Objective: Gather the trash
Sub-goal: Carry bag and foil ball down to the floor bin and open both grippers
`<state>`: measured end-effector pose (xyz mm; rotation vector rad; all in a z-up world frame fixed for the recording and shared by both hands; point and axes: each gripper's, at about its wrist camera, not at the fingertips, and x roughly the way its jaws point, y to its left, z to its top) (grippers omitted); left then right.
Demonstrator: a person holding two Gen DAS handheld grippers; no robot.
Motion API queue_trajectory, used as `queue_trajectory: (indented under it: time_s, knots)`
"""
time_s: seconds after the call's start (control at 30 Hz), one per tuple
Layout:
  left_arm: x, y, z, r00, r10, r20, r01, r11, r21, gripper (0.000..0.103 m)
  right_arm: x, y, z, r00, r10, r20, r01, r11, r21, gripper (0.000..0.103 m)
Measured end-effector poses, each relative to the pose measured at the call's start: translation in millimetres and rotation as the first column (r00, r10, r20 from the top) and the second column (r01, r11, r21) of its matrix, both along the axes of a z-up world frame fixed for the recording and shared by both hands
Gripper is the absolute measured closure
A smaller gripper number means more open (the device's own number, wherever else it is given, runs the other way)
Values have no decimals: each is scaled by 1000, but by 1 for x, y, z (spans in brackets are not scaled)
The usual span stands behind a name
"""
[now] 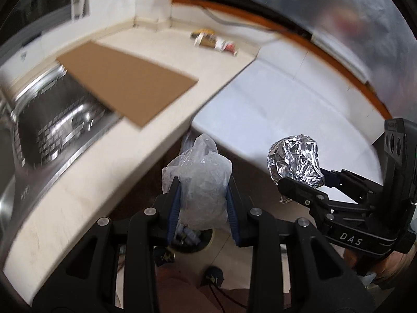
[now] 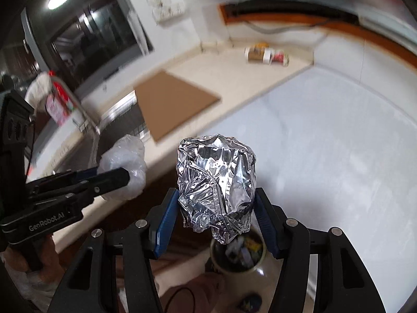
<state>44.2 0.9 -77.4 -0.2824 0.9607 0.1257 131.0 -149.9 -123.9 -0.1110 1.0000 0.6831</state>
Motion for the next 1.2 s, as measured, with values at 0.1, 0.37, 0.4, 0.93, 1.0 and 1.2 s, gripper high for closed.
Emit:
queue_trajectory:
  time_s: [0.1, 0.37, 0.4, 0.93, 1.0, 1.2]
  knots:
    - [-14, 2, -31, 998, 14, -57, -15, 1000, -23, 74, -14, 4, -27, 999, 22, -46, -24, 999, -44, 46]
    - [-25, -1, -112, 990, -8, -143, -1, 998, -61, 74, -37, 22, -101, 995, 58, -82, -71, 985, -159, 46]
    - [-24, -1, -120, 989, -9, -145, -1, 998, -69, 74, -36, 23, -112, 995, 57, -87, -72, 982, -174, 46]
    - [-18, -6, -314, 949, -78, -305, 27, 985, -169, 74, -43, 16, -324, 979, 20, -205, -89, 937, -338, 45]
    - [-8, -5, -333, 945, -95, -312, 43, 984, -170, 74, -40, 11, -346, 975, 2, -224, -80, 937, -340, 45]
    - [14, 3, -372, 937, -132, -325, 86, 985, -151, 71, -21, 9, -405, 964, -24, -264, -71, 936, -345, 44]
